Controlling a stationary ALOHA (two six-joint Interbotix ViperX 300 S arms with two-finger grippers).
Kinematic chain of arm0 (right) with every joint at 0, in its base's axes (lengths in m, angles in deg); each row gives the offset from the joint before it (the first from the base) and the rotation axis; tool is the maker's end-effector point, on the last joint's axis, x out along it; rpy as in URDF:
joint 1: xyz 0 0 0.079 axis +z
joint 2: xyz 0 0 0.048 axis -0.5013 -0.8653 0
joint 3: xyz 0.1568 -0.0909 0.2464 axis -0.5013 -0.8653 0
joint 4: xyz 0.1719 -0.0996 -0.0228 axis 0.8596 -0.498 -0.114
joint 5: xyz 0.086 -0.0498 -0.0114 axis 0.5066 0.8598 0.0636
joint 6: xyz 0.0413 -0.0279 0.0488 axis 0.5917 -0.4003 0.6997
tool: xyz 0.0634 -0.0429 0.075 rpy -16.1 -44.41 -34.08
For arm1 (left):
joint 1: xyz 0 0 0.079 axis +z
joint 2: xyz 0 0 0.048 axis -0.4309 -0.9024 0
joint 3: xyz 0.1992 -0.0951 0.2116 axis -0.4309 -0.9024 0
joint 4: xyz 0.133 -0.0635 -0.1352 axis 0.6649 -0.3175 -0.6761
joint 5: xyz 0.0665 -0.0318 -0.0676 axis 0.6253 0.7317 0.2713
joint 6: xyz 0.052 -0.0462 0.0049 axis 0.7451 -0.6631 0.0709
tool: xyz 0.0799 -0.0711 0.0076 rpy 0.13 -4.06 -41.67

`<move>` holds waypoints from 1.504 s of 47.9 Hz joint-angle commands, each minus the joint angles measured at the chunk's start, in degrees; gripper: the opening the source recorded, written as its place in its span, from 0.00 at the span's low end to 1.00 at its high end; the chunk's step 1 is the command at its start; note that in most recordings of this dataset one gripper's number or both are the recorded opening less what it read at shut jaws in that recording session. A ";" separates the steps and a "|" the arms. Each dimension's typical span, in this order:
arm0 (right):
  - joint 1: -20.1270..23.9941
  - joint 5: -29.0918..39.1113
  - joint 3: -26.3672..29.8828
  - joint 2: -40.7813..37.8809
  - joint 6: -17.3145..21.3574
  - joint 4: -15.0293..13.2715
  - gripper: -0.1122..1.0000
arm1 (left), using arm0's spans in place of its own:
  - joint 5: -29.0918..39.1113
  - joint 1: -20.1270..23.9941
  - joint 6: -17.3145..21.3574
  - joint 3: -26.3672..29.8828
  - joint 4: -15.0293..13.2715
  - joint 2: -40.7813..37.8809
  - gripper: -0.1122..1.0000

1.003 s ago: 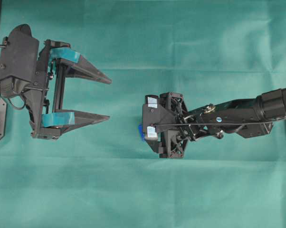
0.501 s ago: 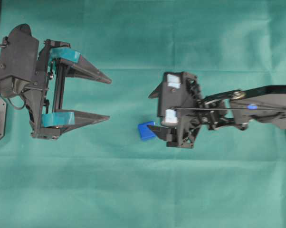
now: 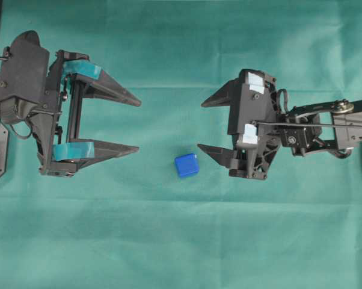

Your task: Handover the blue block to the right arm after grasping it with the left arm, then place it in the designated position.

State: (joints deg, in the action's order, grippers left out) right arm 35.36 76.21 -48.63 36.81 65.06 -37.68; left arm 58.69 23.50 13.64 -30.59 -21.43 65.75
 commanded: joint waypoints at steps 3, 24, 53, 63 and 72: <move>0.26 -0.26 0.44 1.49 -0.09 -0.18 0.94 | -0.35 -0.18 0.00 1.14 0.00 0.35 1.00; 0.35 -4.22 -4.39 9.40 -0.09 -1.58 0.94 | -0.35 -0.18 0.00 1.14 0.00 0.35 1.00; 0.35 -5.98 -11.34 22.41 0.09 -6.86 0.94 | -0.35 -0.18 -0.09 1.05 0.00 0.35 1.00; 0.35 -7.65 -12.39 24.70 0.09 -8.00 0.94 | -0.35 -0.18 0.00 1.05 0.00 0.35 1.00; 0.35 -8.26 -12.30 24.43 0.09 -8.09 0.94 | -0.35 -0.18 0.00 0.97 0.00 0.35 1.00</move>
State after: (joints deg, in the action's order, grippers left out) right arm 35.62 68.48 -61.72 61.06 65.06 -45.59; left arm 58.69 23.50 13.55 -30.59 -21.43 65.75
